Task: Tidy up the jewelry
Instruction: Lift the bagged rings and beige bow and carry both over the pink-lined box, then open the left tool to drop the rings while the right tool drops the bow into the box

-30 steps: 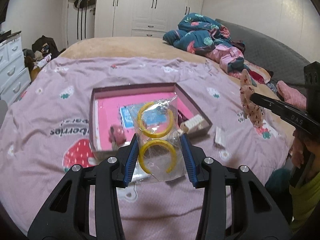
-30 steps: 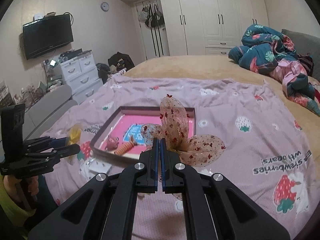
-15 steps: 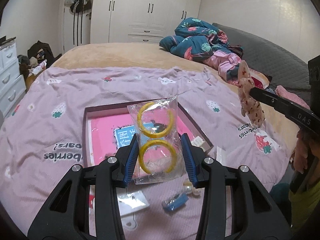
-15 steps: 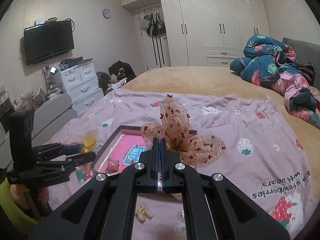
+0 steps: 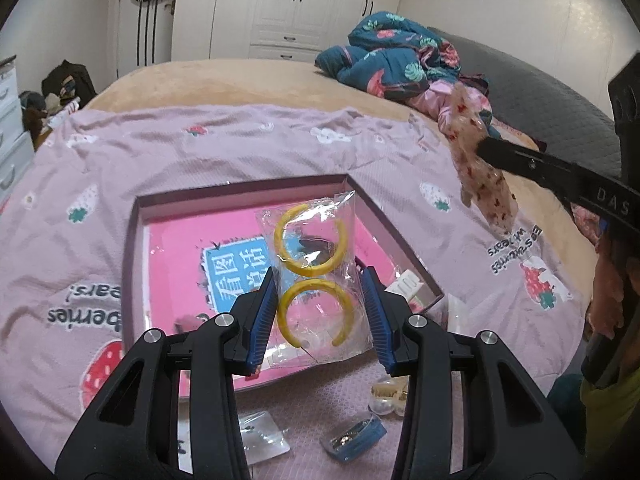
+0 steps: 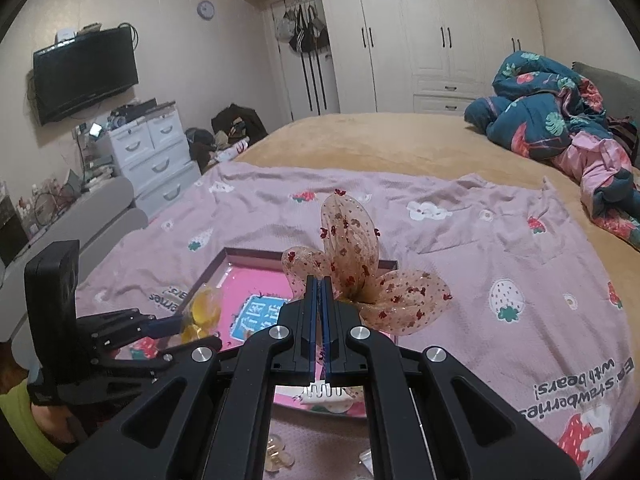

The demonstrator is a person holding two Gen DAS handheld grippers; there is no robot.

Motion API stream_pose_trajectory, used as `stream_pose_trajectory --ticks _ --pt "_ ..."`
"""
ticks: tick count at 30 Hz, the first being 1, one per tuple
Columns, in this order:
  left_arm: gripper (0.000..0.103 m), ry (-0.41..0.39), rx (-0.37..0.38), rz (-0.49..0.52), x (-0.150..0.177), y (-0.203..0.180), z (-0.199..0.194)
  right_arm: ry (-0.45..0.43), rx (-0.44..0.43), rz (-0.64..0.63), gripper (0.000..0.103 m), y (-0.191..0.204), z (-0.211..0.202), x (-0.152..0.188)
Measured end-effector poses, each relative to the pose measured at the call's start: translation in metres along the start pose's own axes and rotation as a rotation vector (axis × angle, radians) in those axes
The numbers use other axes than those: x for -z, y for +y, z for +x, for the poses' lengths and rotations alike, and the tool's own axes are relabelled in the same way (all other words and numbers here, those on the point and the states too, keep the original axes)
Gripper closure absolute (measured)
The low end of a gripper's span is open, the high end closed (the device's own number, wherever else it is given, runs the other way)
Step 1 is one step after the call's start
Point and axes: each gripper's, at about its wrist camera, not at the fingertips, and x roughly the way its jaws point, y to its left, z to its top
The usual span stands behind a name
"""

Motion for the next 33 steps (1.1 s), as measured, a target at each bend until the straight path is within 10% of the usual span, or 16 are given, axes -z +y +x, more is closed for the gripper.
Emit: stream_pose_trajectory --ticks 33 --pt "0.069 0.157 0.042 0.001 0.019 0.002 0.069 0.247 0.031 0.078 0.097 -0.028 0.124 0.037"
